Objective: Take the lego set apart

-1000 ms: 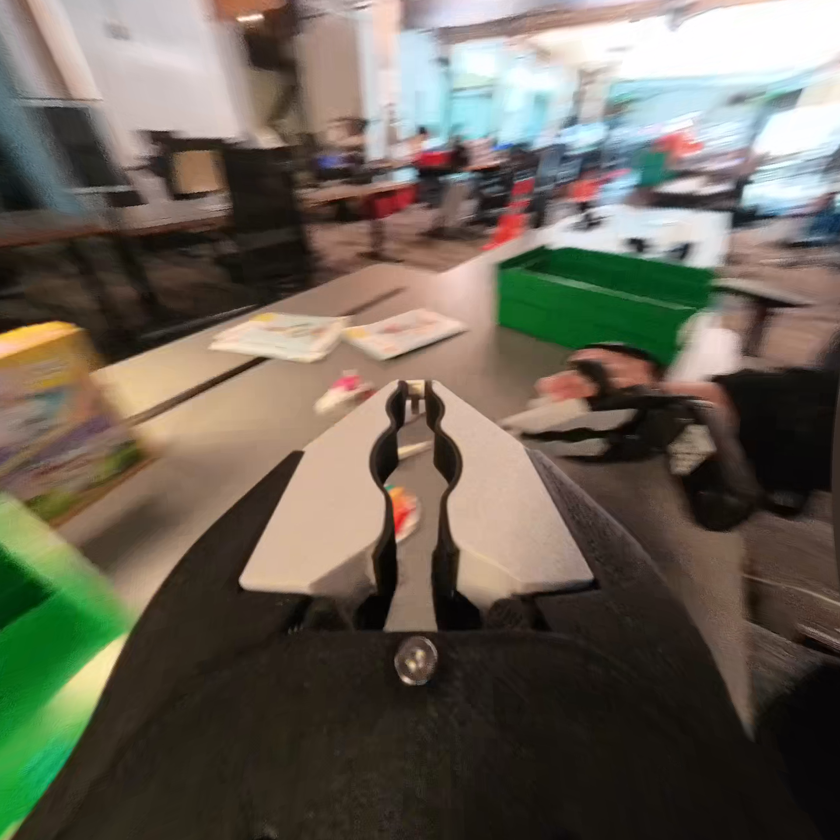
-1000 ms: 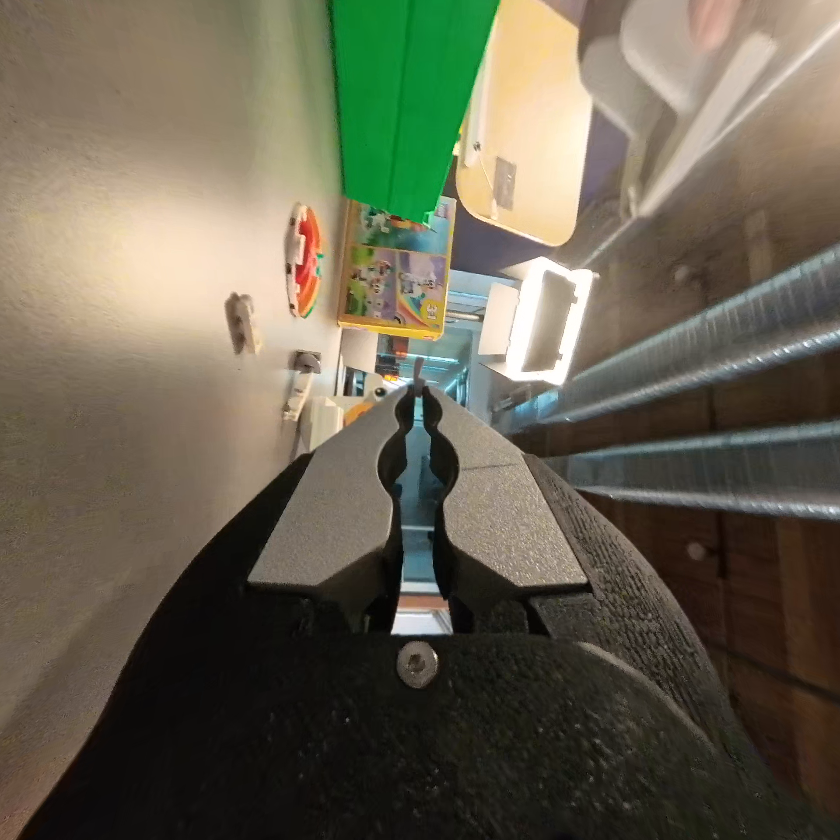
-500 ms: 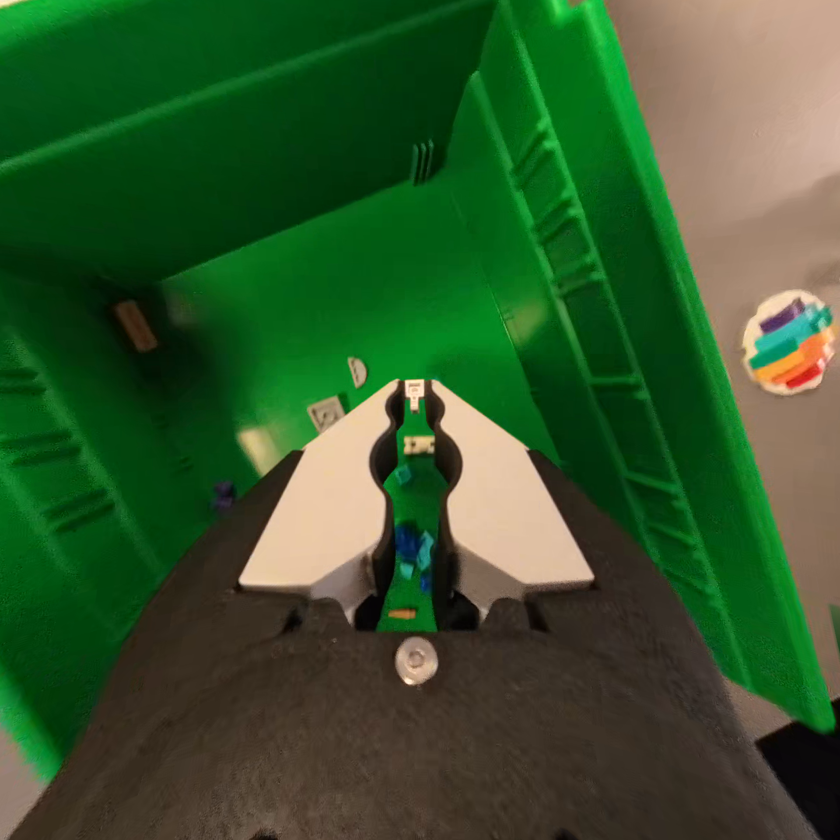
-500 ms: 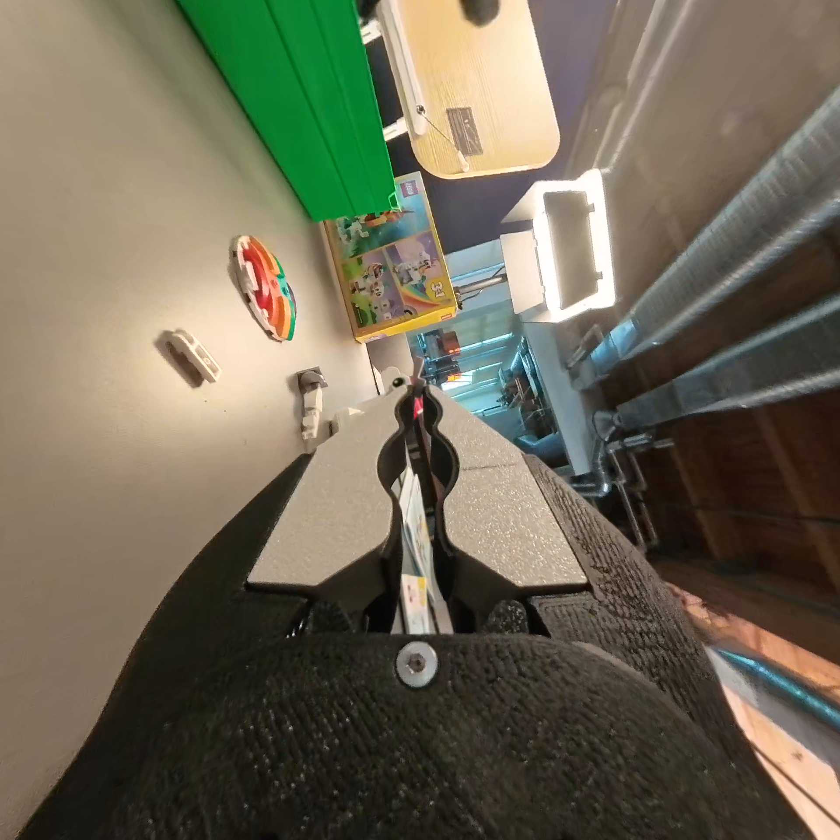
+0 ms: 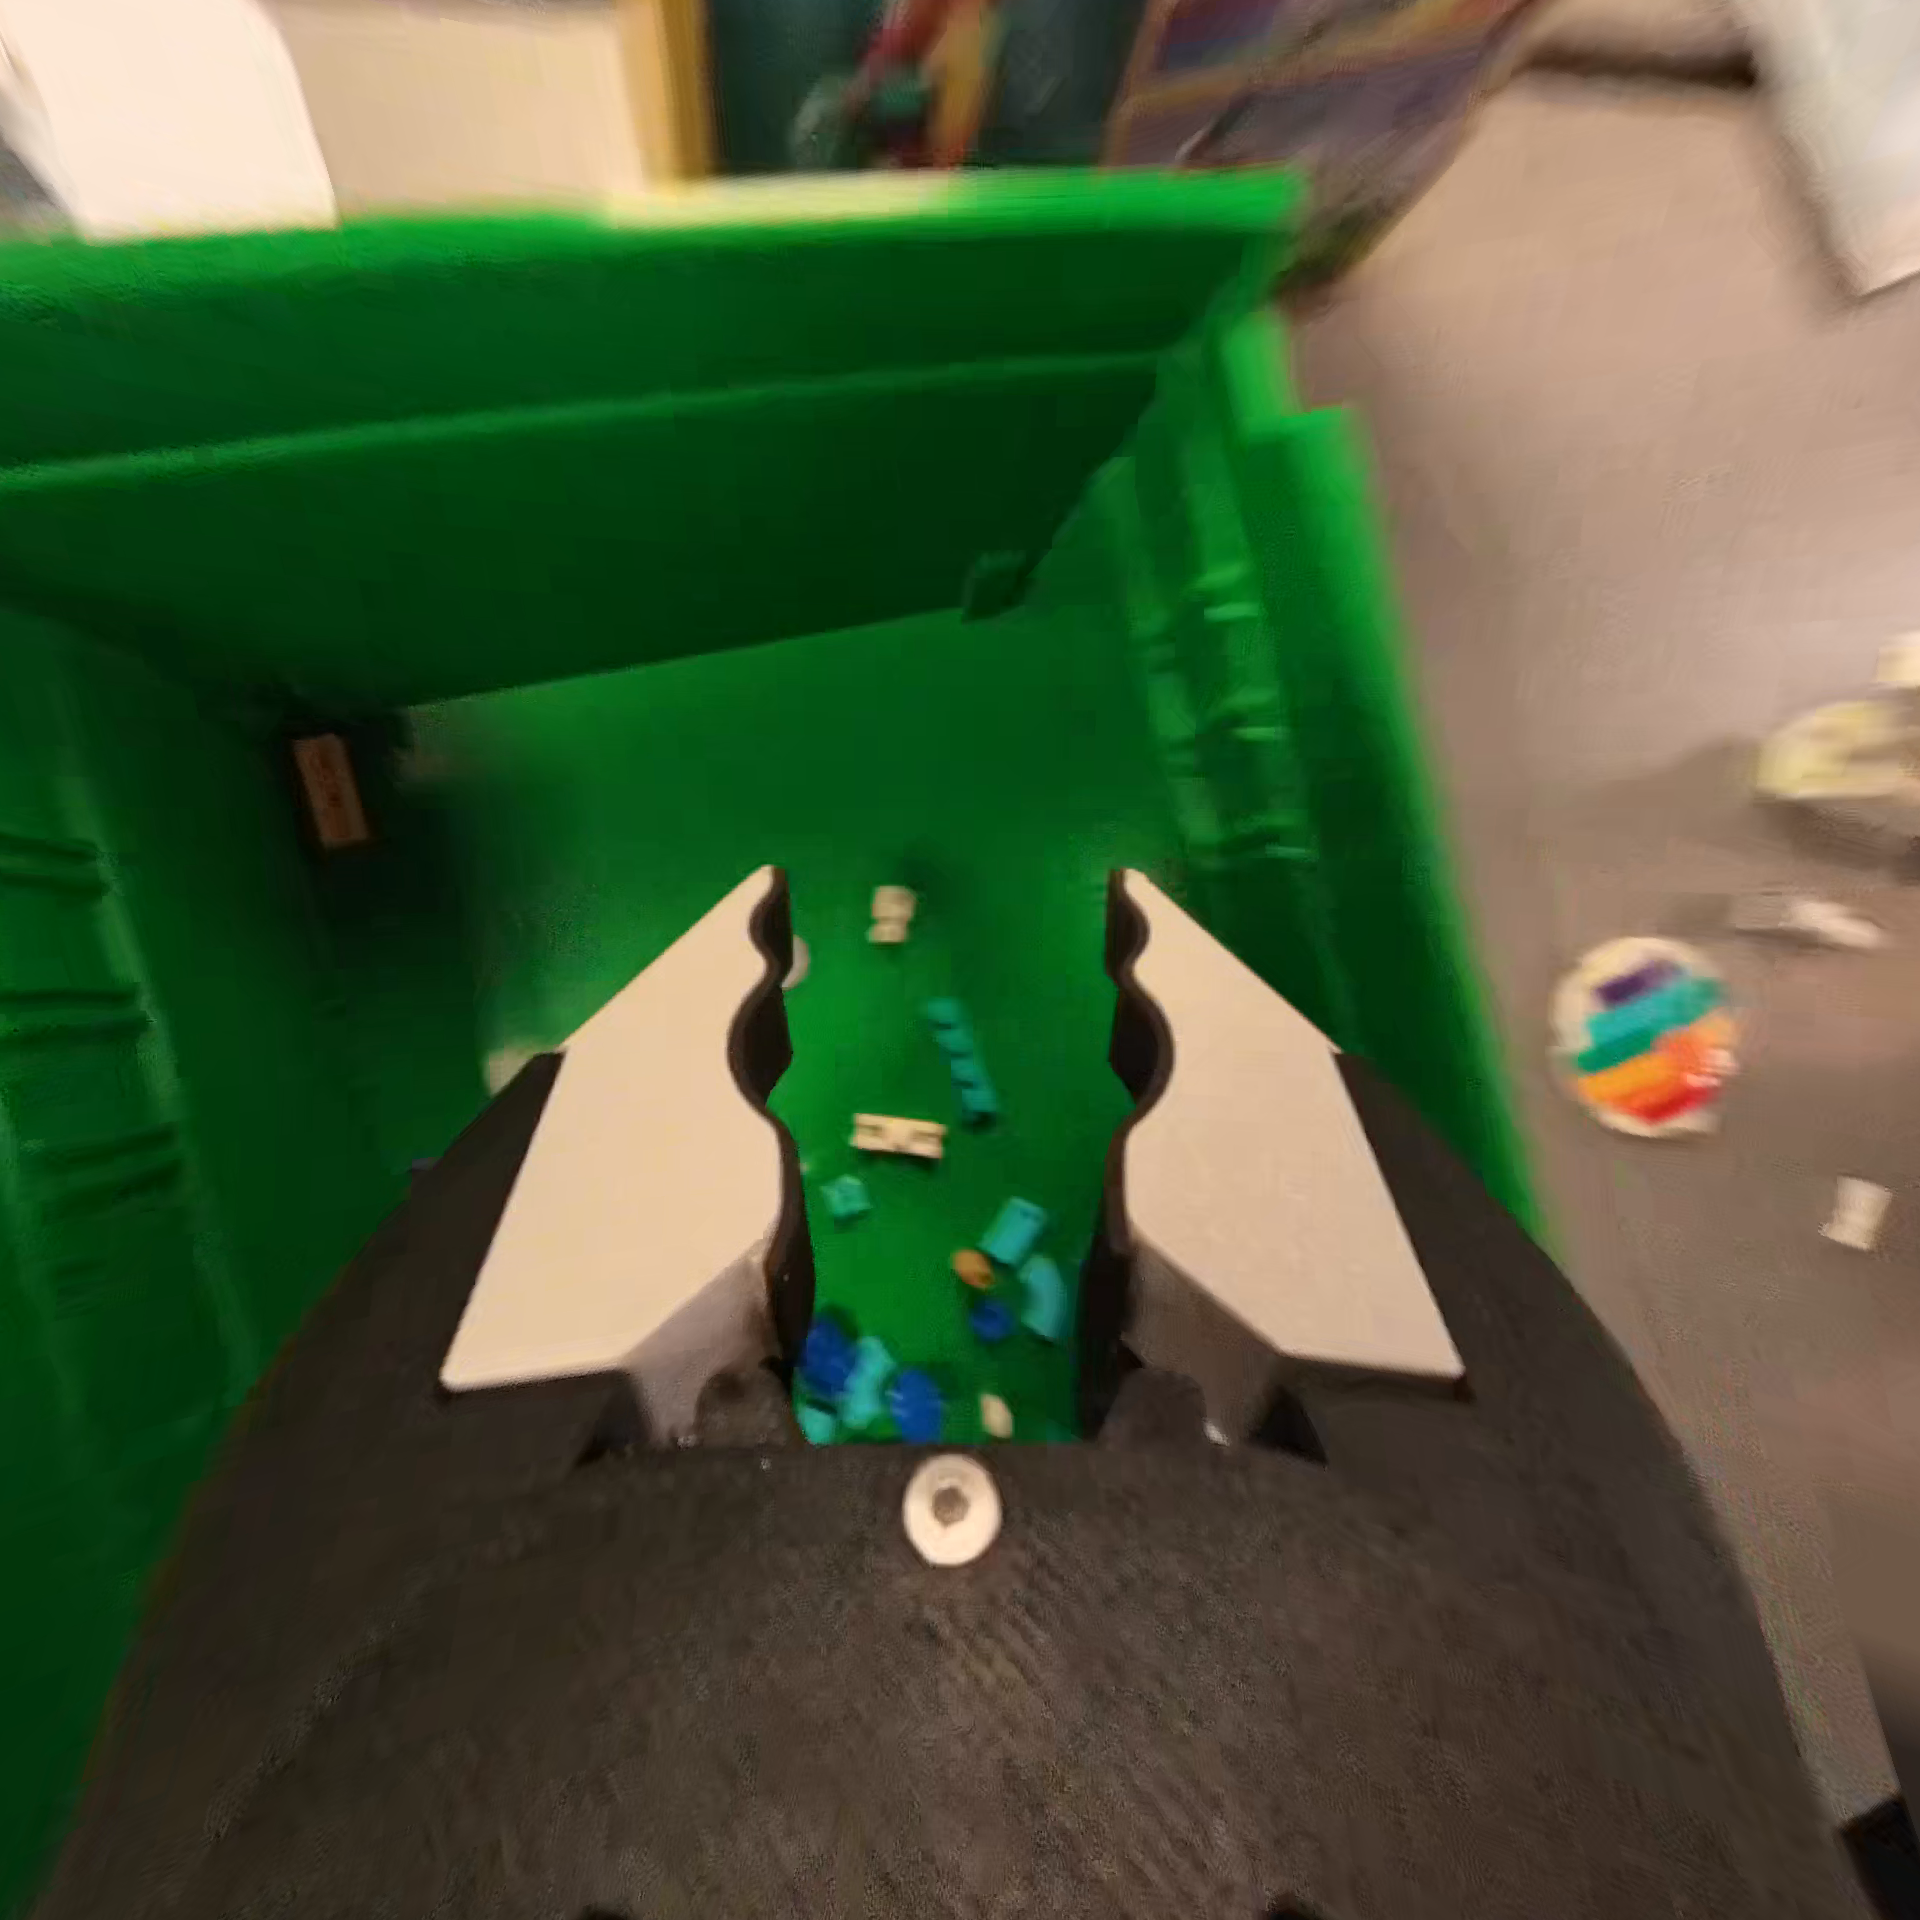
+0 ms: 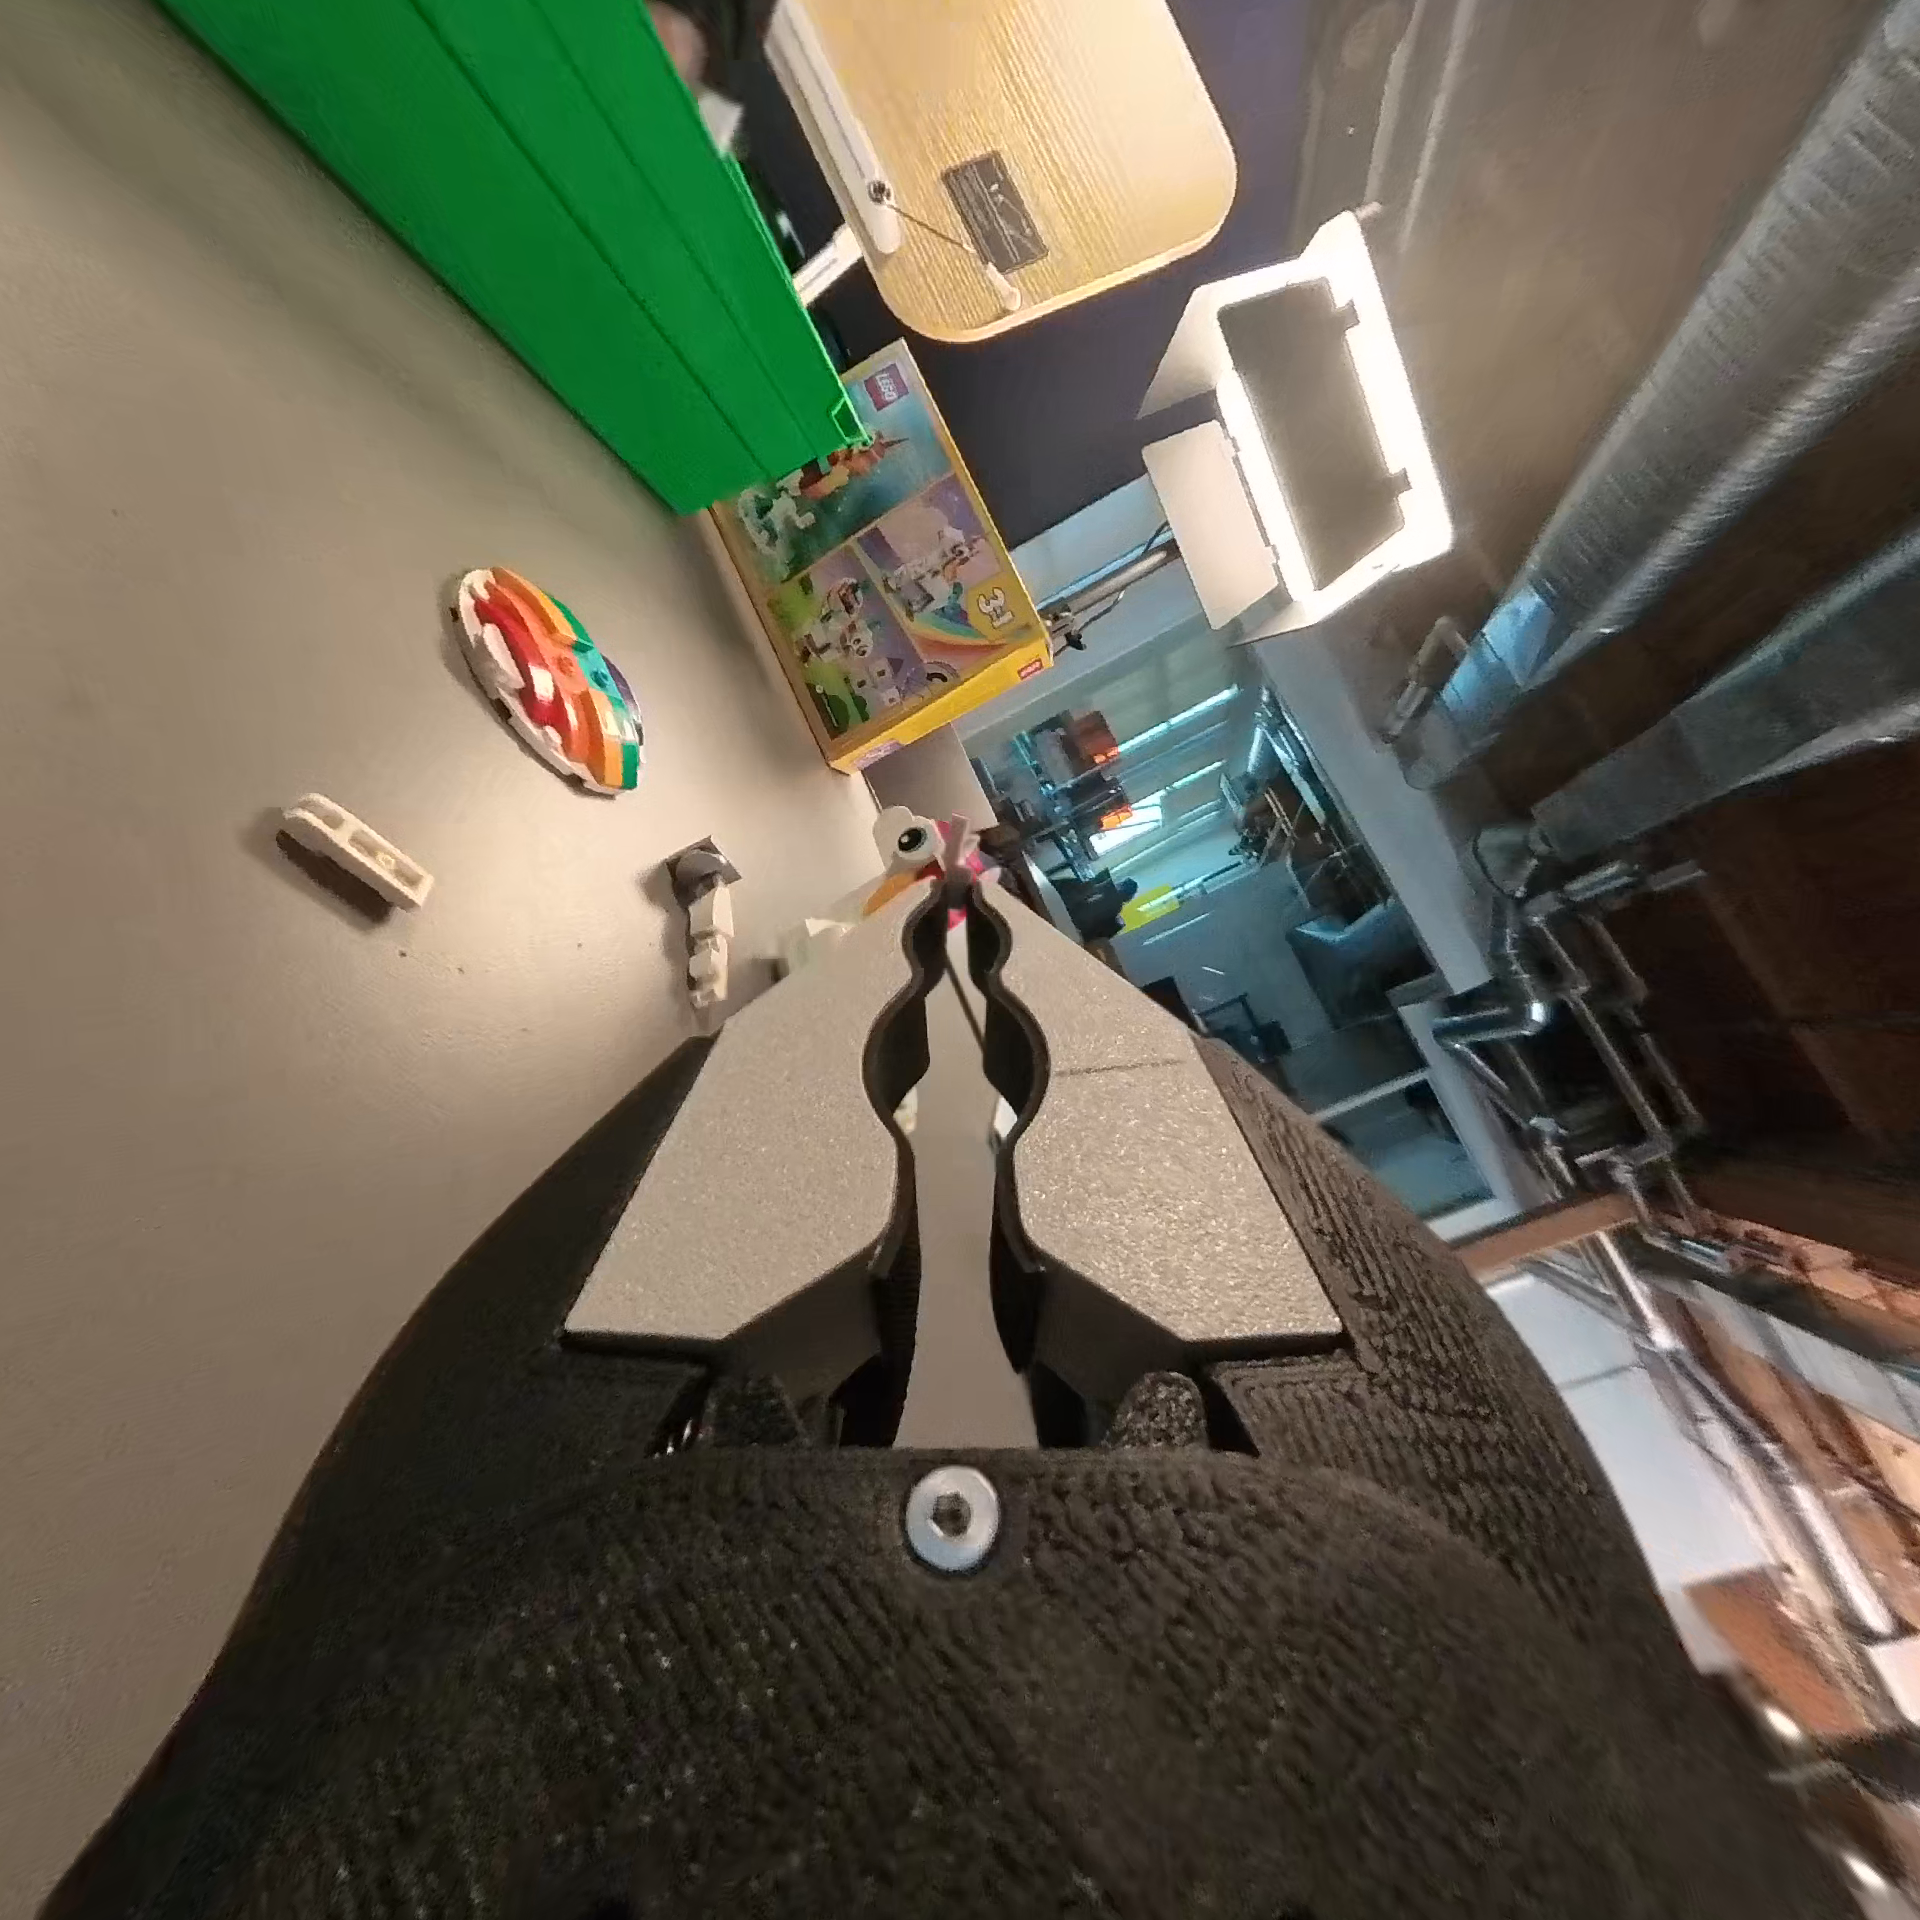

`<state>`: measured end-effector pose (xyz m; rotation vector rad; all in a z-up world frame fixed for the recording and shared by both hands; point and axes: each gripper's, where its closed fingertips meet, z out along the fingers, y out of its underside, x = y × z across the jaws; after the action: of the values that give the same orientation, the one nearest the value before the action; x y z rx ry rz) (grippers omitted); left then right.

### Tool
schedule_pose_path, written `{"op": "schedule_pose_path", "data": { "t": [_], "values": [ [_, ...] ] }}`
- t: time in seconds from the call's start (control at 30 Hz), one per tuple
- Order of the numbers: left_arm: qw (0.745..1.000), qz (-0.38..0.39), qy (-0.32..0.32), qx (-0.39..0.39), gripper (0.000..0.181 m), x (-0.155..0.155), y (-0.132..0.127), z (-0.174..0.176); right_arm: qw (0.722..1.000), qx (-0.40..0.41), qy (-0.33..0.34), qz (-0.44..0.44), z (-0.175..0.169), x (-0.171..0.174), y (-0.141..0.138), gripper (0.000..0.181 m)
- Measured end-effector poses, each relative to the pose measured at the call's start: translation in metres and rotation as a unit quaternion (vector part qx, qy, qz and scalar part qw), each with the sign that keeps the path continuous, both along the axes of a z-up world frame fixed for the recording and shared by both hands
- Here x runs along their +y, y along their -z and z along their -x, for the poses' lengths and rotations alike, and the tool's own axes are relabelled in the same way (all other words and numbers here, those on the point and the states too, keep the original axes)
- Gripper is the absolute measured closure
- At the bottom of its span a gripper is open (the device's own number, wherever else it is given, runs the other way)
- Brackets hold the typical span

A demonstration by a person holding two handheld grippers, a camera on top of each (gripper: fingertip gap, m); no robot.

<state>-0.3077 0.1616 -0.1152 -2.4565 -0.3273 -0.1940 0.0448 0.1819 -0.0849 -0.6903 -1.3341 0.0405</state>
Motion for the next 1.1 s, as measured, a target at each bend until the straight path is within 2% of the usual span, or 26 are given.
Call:
{"op": "schedule_pose_path", "data": {
  "t": [0.1,0.17,0.2,0.27,0.33,0.4,0.47,0.57,0.73,0.8,0.83,0.9,0.93,0.97,1.03,1.1],
  "values": [
    [0.984,-0.173,0.041,0.015,0.121,-0.020,-0.084,-0.068,0.999,0.023,-0.017,0.020,-0.002,-0.004,-0.007,0.180],
    [0.959,-0.258,0.115,0.010,0.125,-0.044,-0.123,-0.145,1.000,0.023,-0.017,-0.012,-0.002,-0.007,-0.010,0.180],
    [0.944,-0.290,0.160,0.004,0.129,-0.054,-0.134,-0.186,0.999,0.023,-0.017,-0.035,-0.002,-0.010,-0.012,0.180],
    [0.913,-0.316,0.257,0.011,0.141,-0.066,-0.131,-0.264,0.998,0.025,-0.028,-0.056,0.000,-0.018,-0.013,0.180],
    [0.883,-0.321,0.337,0.063,0.149,-0.064,-0.106,-0.317,0.997,0.024,-0.052,-0.059,0.002,-0.028,-0.012,0.180],
    [0.862,-0.316,0.380,0.110,0.154,-0.052,-0.077,-0.343,0.994,0.015,-0.074,-0.081,0.004,-0.039,-0.009,0.180],
    [0.855,-0.299,0.414,0.096,0.157,-0.045,-0.053,-0.358,0.991,0.011,-0.104,-0.085,0.005,-0.049,-0.007,0.180],
    [0.863,-0.274,0.422,0.047,0.161,-0.040,-0.033,-0.360,0.990,0.009,-0.111,-0.088,0.005,-0.051,-0.005,0.180],
    [0.863,-0.261,0.428,-0.058,0.174,-0.039,-0.029,-0.361,0.988,-0.005,-0.116,-0.098,0.007,-0.054,-0.001,0.179],
    [0.868,-0.243,0.429,-0.058,0.174,-0.040,-0.023,-0.359,0.989,-0.012,-0.120,-0.091,0.008,-0.054,0.002,0.180],
    [0.870,-0.240,0.428,-0.045,0.174,-0.042,-0.022,-0.356,0.989,-0.003,-0.119,-0.088,0.008,-0.053,0.000,0.171],
    [0.873,-0.261,0.410,-0.031,0.174,-0.050,-0.037,-0.346,0.991,0.018,-0.114,-0.064,0.005,-0.049,-0.006,0.152],
    [0.875,-0.286,0.390,-0.029,0.174,-0.057,-0.054,-0.335,0.992,0.028,-0.110,-0.051,0.003,-0.046,-0.009,0.150],
    [0.881,-0.312,0.356,-0.008,0.174,-0.063,-0.073,-0.317,0.993,0.038,-0.107,-0.040,0.002,-0.042,-0.012,0.151],
    [0.902,-0.345,0.245,0.088,0.174,-0.071,-0.105,-0.249,0.994,0.057,-0.093,-0.017,-0.001,-0.033,-0.017,0.152],
    [0.931,-0.301,0.113,0.173,0.174,-0.078,-0.111,-0.161,0.994,0.075,-0.078,0.009,-0.003,-0.022,-0.021,0.154]
  ]
}}
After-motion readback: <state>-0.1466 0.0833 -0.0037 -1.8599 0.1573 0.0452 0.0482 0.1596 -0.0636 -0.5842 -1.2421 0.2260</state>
